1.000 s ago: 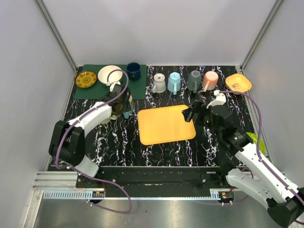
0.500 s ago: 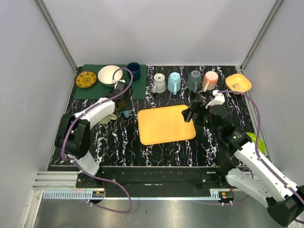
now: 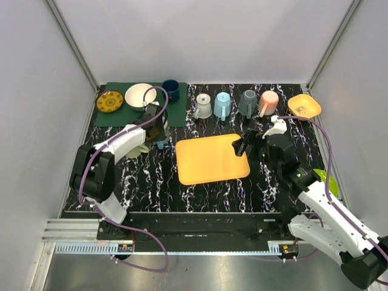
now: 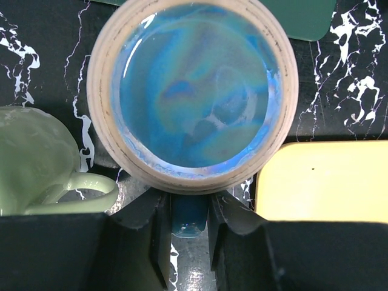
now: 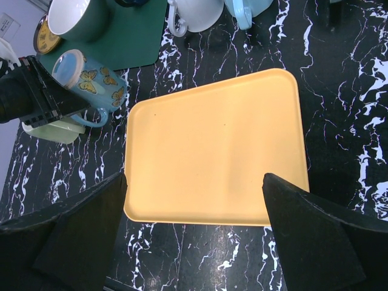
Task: Turn the mug right side up
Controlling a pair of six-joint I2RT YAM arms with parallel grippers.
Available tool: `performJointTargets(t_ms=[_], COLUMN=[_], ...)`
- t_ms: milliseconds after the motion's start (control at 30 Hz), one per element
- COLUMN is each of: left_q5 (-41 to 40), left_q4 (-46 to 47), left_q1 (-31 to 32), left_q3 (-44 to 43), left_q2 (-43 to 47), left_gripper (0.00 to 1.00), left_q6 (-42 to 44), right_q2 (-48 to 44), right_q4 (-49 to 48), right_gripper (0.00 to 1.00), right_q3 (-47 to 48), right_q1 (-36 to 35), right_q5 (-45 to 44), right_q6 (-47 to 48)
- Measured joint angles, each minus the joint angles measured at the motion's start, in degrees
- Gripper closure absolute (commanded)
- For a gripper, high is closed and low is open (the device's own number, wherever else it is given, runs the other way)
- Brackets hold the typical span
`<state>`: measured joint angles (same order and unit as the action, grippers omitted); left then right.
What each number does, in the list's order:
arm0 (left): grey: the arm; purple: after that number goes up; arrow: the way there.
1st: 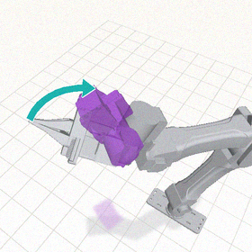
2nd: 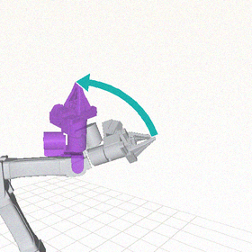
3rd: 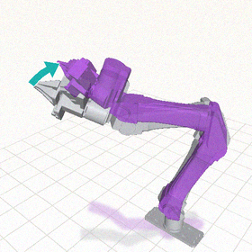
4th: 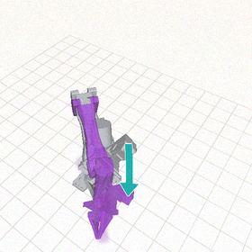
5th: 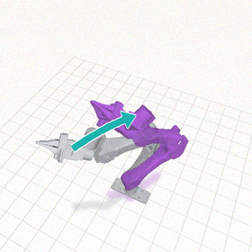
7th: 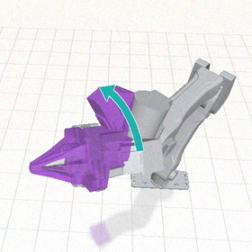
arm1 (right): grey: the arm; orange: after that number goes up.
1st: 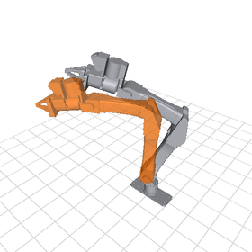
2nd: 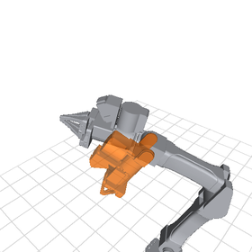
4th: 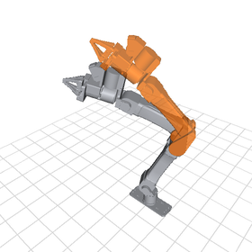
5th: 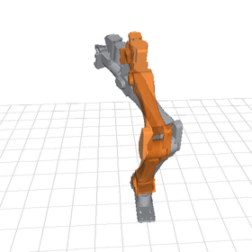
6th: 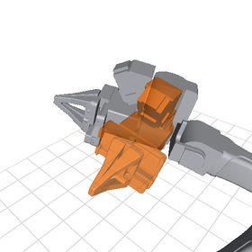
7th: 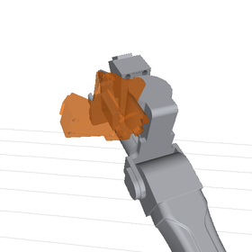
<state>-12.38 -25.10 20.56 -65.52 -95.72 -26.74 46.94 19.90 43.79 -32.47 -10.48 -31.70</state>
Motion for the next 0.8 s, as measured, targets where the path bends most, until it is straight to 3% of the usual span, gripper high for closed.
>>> performJointTargets(t_ms=[233,533,633,800], left_q5=[2.58,10.25,15.69,27.50], left_q4=[0.13,-1.07,3.37,16.79], left_q1=[-0.04,-0.04,-0.17,0.22], left_q3=[3.15,3.41,4.96,11.58], left_q2=[4.50,20.26,25.09,30.10], left_gripper=[1.00,1.00,1.00,1.00], left_q6=[-0.22,-2.58,-6.08,-16.90], right_q2=[0.00,-0.17,-1.16,-1.84], right_q4=[0.48,1.75,0.92,-3.63], right_gripper=[0.00,0.00,0.00,0.00], right_q3=[0.00,0.00,-0.02,0.09], right_q1=[0.00,0.00,0.00,0.00], right_q5=[0.04,0.55,3.28,15.26], right_q6=[0.02,-0.24,-1.29,-3.50])
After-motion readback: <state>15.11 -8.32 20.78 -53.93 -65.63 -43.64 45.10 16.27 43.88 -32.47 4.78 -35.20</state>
